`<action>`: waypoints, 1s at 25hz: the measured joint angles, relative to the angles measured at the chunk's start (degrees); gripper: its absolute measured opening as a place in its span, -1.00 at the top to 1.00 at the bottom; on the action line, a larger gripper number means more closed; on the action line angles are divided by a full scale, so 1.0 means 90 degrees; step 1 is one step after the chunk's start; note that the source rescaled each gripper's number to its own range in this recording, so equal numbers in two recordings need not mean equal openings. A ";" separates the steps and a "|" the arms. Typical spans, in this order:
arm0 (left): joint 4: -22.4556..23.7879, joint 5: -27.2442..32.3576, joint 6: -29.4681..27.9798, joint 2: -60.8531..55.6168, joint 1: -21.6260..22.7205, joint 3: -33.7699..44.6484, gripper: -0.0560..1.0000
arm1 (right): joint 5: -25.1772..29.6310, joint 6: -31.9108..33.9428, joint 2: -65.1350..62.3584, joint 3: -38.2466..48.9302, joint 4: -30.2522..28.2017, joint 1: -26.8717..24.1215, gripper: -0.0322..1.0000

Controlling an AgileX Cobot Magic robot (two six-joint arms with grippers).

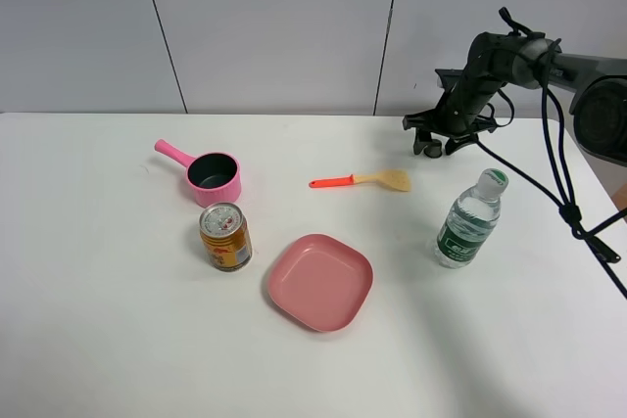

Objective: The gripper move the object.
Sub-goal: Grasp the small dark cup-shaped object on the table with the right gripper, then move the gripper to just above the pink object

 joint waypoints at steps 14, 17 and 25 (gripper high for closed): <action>0.0000 0.0000 0.0000 0.0000 0.0000 0.0000 -1.00 | 0.0014 -0.0005 0.0000 0.0000 0.0000 0.0000 0.54; 0.0000 0.0000 0.0000 0.0000 0.0000 0.0000 -1.00 | 0.0014 -0.0005 0.0000 0.0000 0.0000 0.0000 0.70; 0.0000 0.0000 0.0000 0.0000 0.0000 0.0000 -1.00 | 0.0014 -0.0005 0.0000 0.0000 0.0000 0.0000 0.92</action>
